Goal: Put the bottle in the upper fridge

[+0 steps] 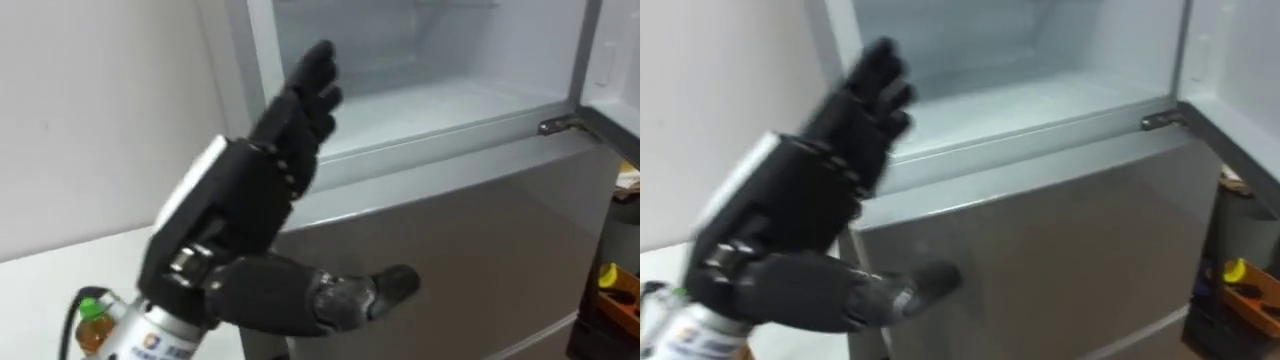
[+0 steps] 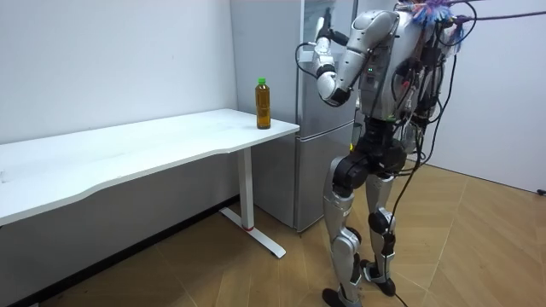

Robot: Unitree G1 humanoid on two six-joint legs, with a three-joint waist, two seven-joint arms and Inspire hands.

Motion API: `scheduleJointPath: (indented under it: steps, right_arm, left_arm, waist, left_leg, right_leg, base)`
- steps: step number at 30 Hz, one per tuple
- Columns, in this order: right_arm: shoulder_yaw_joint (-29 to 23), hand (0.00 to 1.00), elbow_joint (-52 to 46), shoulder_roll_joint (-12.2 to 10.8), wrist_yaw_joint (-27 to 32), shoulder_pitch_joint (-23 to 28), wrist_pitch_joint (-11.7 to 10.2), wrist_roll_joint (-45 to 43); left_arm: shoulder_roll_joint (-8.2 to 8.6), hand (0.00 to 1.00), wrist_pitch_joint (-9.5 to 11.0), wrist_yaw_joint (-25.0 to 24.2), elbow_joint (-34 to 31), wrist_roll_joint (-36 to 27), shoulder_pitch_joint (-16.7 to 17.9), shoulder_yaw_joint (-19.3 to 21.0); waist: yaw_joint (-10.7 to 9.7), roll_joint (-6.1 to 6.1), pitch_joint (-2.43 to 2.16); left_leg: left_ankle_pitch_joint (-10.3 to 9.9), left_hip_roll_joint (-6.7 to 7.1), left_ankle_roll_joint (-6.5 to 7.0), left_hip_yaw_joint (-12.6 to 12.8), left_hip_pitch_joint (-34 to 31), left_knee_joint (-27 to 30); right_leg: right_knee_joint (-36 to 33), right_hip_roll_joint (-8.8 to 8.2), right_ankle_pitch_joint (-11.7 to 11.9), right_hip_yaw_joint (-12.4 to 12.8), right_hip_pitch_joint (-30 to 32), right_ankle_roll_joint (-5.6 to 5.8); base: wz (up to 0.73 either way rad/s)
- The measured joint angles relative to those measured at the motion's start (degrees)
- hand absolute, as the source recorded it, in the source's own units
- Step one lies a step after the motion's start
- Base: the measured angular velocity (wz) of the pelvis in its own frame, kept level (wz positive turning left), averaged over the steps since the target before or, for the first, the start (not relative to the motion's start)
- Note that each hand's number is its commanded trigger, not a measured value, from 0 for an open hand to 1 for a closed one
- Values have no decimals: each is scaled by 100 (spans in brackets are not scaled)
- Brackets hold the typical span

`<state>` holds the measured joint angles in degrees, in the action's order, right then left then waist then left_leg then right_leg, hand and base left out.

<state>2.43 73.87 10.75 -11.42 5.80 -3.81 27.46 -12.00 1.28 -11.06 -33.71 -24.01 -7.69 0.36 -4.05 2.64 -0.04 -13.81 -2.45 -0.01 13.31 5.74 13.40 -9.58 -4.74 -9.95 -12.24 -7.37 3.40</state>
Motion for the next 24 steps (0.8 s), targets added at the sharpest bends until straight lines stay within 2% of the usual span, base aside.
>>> scheduleJointPath:
  steps: [3, 6, 11, 15, 16, 17, 22, 24]
  right_arm:
    - [-128, 0, -9, -14, 12, 124, -59, -79]
    - [-156, 0, -15, -19, 28, 195, -64, -69]
    - [-258, 0, -26, -44, 11, 272, -147, -105]
    - [-260, 0, -25, -46, -5, 331, -207, -91]
    - [-260, 0, -23, -46, -2, 331, -213, -92]
    - [-259, 0, -22, -47, 3, 331, -229, -104]
    - [-383, 0, -40, -110, 37, 379, -249, -93]
    - [-382, 0, -96, -112, 49, 445, -236, -100]
  left_arm:
    - [4, 0, 337, 378, -7, 202, 181, 571]
    - [8, 0, 452, 704, -6, 426, 408, 948]
    - [11, 0, 622, 1152, -6, 624, 888, 1567]
    - [68, 0, 765, 1491, -5, 668, 1031, 1792]
    - [84, 0, 797, 1541, -2, 681, 1073, 1814]
    - [126, 0, 827, 1623, 0, 702, 1178, 1842]
    - [248, 0, 846, 1947, 64, 671, 1825, 1956]
    - [259, 0, 848, 2065, 211, 671, 2128, 2043]
  waist:
    - [217, -16, 5]
    - [433, -21, 9]
    - [481, -3, 3]
    - [618, 53, -23]
    - [624, 42, -16]
    - [627, 69, -30]
    - [624, 68, -23]
    - [759, 49, -19]
  left_leg:
    - [-1, 23, 0, -101, 73, 2]
    - [-1, 27, 0, -169, 33, 0]
    - [2, 36, -9, -348, -21, 12]
    - [19, 46, -33, -451, -22, 24]
    - [20, 47, -33, -456, -23, 24]
    - [20, 49, -33, -463, -22, 25]
    - [19, 119, -32, -607, -13, 22]
    - [19, 121, -32, -628, -13, 23]
  right_leg:
    - [-3, -19, -30, -72, -103, 11]
    - [-3, -19, -41, -125, -117, 5]
    - [3, -18, -83, -302, -169, -11]
    - [-1, -20, -97, -386, -182, -21]
    - [-3, -20, -97, -391, -182, -21]
    - [-5, -26, -98, -418, -189, -20]
    - [-16, -90, -200, -608, -271, 7]
    - [-18, -94, -214, -616, -274, 5]
  base:
    - [17]
    - [10]
    - [19]
    - [11]
    - [5]
    - [10]
    - [17]
    - [0]
